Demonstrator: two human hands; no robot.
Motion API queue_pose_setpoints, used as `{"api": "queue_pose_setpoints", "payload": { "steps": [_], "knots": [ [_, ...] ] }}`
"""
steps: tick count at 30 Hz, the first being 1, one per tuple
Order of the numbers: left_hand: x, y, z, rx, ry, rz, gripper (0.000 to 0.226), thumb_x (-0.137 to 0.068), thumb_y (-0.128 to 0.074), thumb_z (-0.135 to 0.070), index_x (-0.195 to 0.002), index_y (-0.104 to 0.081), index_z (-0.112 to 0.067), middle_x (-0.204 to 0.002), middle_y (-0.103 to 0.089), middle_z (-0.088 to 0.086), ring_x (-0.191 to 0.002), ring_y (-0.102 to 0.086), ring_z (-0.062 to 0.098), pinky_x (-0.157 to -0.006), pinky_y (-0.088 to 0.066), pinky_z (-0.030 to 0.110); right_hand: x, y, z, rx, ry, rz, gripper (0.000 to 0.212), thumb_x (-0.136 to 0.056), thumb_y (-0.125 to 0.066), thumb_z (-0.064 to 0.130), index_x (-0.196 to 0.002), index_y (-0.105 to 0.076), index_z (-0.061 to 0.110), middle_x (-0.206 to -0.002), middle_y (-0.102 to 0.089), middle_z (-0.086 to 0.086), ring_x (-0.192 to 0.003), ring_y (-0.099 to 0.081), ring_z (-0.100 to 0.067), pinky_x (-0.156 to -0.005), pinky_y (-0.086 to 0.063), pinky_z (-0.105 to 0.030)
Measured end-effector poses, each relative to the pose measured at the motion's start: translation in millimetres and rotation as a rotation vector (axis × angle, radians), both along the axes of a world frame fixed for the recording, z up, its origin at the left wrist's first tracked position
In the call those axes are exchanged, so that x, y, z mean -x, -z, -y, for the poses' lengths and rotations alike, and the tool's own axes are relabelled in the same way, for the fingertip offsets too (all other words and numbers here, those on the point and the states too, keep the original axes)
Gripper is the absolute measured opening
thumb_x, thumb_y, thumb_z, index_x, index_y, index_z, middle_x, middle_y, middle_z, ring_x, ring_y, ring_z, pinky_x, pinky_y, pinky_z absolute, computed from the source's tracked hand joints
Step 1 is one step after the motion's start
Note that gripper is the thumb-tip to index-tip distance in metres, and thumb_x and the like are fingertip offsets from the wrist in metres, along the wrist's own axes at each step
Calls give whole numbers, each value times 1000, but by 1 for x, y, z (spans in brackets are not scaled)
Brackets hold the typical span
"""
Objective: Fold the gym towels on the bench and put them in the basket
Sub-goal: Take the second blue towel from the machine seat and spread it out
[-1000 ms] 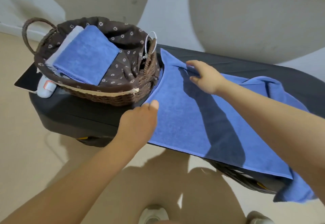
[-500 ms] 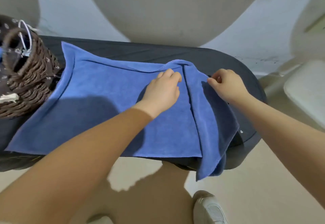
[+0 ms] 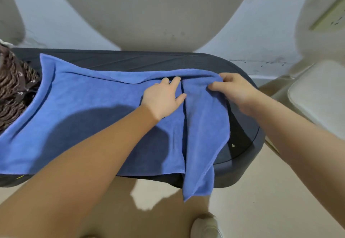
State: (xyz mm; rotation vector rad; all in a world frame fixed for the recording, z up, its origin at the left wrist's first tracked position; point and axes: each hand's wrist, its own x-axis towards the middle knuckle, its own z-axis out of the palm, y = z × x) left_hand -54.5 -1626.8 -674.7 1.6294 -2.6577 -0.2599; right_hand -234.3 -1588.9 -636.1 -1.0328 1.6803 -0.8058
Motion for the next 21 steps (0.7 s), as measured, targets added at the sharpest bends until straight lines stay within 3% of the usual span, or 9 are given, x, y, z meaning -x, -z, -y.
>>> {"api": "queue_pose_setpoints", "payload": {
  "steps": [3, 5, 7, 9, 11, 13, 15, 18, 21],
  "knots": [
    [3, -1, 6, 10, 0, 28, 55, -95, -35, -49, -139, -26, -17, -113, -54, 10, -89, -59, 31, -56, -37, 34, 21, -13, 8, -127, -110, 170, 5, -86, -58, 4, -83, -60, 8, -79, -65, -4, -71, -60, -15, -65, -48, -24],
    [5, -1, 11, -7, -21, 66, 57, -95, -33, -50, -139, -25, -15, -113, -55, 10, -92, -59, 31, -58, -38, 34, 39, -21, 14, -261, -257, -40, 12, -84, -59, 4, -76, -58, 13, -76, -63, -3, -71, -58, -18, -65, -46, -26],
    [7, 2, 14, 4, -14, 162, 63, -93, -33, -53, -141, -23, -13, -119, -51, 11, -103, -53, 31, -66, -39, 37, 53, -29, 20, -341, -361, -477, 13, -81, -58, 3, -89, -65, 10, -89, -64, -9, -83, -58, -25, -77, -47, -33],
    [5, 8, 16, 77, 20, 232, 70, -90, -31, -59, -140, -27, -11, -125, -44, 11, -111, -44, 30, -80, -36, 39, 67, -32, 27, -373, -331, -723, 23, -80, -60, 6, -102, -66, 9, -101, -61, -11, -94, -56, -29, -85, -46, -36],
    [1, 14, 21, 93, 16, 197, 80, -83, -26, -67, -139, -31, -10, -136, -36, 13, -123, -34, 28, -99, -27, 40, 78, -35, 36, -346, -264, -797, 25, -80, -64, 8, -105, -65, 4, -101, -60, -13, -92, -54, -30, -78, -44, -34],
    [-2, 17, 25, -4, -18, 130, 87, -81, -27, -71, -146, -19, -13, -154, -14, 12, -141, -15, 26, -114, -11, 43, 84, -33, 46, -273, -188, -886, 25, -79, -64, 7, -103, -65, -1, -96, -62, -17, -84, -52, -29, -72, -40, -32],
    [-3, 21, 27, -75, -34, 109, 88, -84, -33, -68, -149, -4, -16, -158, 5, 8, -145, 3, 22, -116, 1, 44, 83, -27, 53, -211, -86, -1025, 26, -80, -57, 4, -105, -65, 3, -102, -61, -20, -85, -52, -32, -72, -42, -34],
    [-5, 26, 27, -90, -45, 64, 89, -83, -32, -69, -149, 2, -20, -157, 13, 6, -145, 10, 20, -115, 6, 47, 69, -10, 52, -313, -58, -1222, 37, -83, -49, 5, -120, -53, 7, -124, -49, -18, -116, -45, -37, -92, -38, -43],
    [-6, 29, 27, -58, -47, 32, 98, -69, -15, -80, -149, -1, -25, -157, 11, 6, -146, 8, 20, -114, 5, 50, 59, 8, 51, -302, -105, -1103, 38, -86, -46, 16, -124, -46, 8, -129, -44, -19, -123, -39, -39, -99, -33, -46]
  ]
}}
